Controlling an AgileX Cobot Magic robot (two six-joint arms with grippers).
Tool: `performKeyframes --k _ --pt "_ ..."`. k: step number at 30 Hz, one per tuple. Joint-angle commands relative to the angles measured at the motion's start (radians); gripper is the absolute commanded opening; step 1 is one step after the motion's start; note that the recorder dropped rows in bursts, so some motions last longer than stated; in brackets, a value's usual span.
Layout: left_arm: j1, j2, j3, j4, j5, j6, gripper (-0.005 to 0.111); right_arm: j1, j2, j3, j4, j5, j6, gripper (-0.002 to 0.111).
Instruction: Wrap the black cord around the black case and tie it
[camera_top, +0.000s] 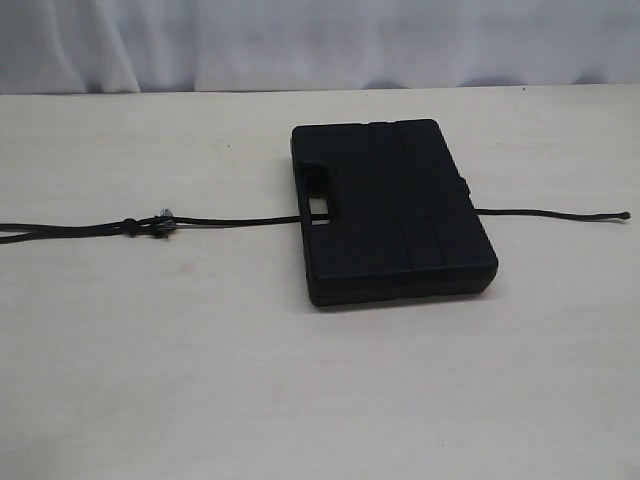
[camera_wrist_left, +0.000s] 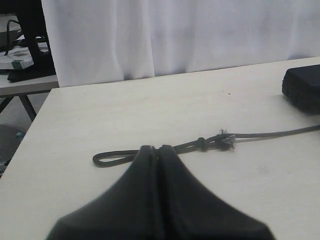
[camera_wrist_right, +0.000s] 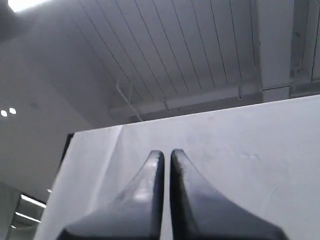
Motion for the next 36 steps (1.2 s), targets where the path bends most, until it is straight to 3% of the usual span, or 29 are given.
performKeyframes --k 1,3,6,10,14,17,21,24,25,27,30,36 --pt "0.005 -0.002 0.003 0.0 -0.012 0.0 0.0 -0.002 -0.002 -0.109 0.037 0.266 0.144 0.005" --pt "0.005 -0.002 0.003 0.0 -0.012 0.0 0.0 -0.002 0.002 -0.217 0.025 0.53 0.144 0.012" --pt "0.005 -0.002 0.003 0.0 -0.012 0.0 0.0 -0.002 0.079 -0.375 0.021 0.873 0.144 0.032" --pt "0.005 -0.002 0.003 0.0 -0.012 0.0 0.0 -0.002 0.245 -0.567 0.021 1.213 0.137 0.054" --pt "0.005 -0.002 0.003 0.0 -0.012 0.0 0.0 -0.002 0.501 -0.781 0.021 1.559 0.058 0.055" --pt "0.005 -0.002 0.003 0.0 -0.012 0.0 0.0 -0.002 0.766 -0.967 0.138 1.772 -0.116 0.052" --pt "0.005 -0.002 0.003 0.0 -0.012 0.0 0.0 0.002 1.023 -1.093 0.43 1.85 -0.337 0.052" --pt "0.005 -0.002 0.003 0.0 -0.012 0.0 0.0 0.131 1.212 -1.121 0.473 1.833 -0.438 0.052" --pt "0.005 -0.002 0.003 0.0 -0.012 0.0 0.0 0.182 1.259 -1.126 0.437 1.799 -0.427 0.052" --pt "0.005 -0.002 0.003 0.0 -0.012 0.0 0.0 0.331 1.432 -1.181 0.248 1.685 -0.213 0.052" --pt "0.005 -0.002 0.003 0.0 -0.012 0.0 0.0 0.435 1.673 -1.372 0.056 1.717 0.004 0.052" --pt "0.005 -0.002 0.003 0.0 -0.012 0.0 0.0 0.452 1.956 -1.659 0.1 1.867 0.063 0.051"
